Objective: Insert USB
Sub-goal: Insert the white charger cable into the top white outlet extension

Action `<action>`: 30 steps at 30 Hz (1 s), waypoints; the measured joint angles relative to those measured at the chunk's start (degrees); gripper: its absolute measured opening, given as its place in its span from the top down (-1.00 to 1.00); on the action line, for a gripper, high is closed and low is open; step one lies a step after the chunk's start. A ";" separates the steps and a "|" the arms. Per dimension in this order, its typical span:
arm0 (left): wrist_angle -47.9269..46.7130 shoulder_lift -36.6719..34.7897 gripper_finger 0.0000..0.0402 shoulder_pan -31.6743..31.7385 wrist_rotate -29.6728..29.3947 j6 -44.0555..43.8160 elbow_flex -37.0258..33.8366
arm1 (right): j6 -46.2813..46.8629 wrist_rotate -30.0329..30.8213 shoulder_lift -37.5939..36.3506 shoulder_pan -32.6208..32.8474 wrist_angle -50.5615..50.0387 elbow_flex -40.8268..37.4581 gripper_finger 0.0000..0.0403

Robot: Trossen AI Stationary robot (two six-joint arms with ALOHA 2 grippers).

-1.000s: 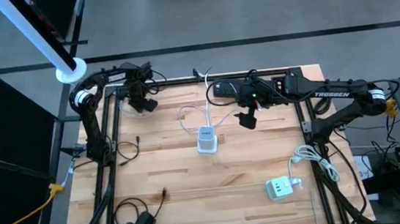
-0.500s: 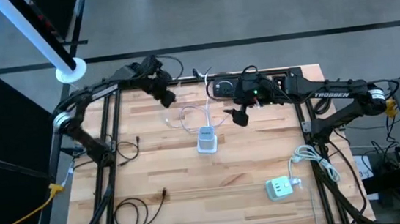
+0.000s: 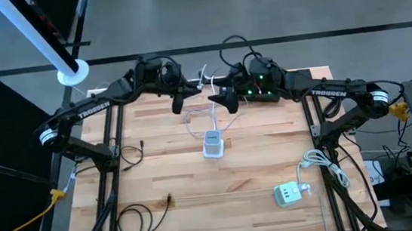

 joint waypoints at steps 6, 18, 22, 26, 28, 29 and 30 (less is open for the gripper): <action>-0.03 0.02 0.91 -0.12 -0.41 -0.75 0.00 | -1.48 -1.03 -0.45 -0.47 -0.76 0.00 -0.83; -6.32 0.11 0.91 -0.34 -1.01 -1.35 0.00 | -11.07 -0.89 -1.40 1.67 -3.50 0.60 -0.83; -11.15 0.12 0.91 -1.22 -0.97 1.83 0.00 | -14.66 3.81 -0.99 4.97 -13.51 5.60 -0.83; -11.86 0.15 0.91 -2.83 -0.99 2.66 0.00 | -18.03 12.47 0.00 8.07 -23.51 10.45 -0.83; -11.87 0.15 0.91 -4.10 -2.61 3.13 0.00 | -18.24 15.00 0.06 9.28 -25.47 12.04 -0.83; -11.93 0.15 0.91 -4.99 -4.60 3.51 0.00 | -17.41 15.90 0.05 9.77 -25.84 12.88 -0.83; -12.10 0.15 0.91 -5.92 -7.17 4.28 0.00 | -15.90 16.66 0.00 10.13 -25.94 13.64 -0.83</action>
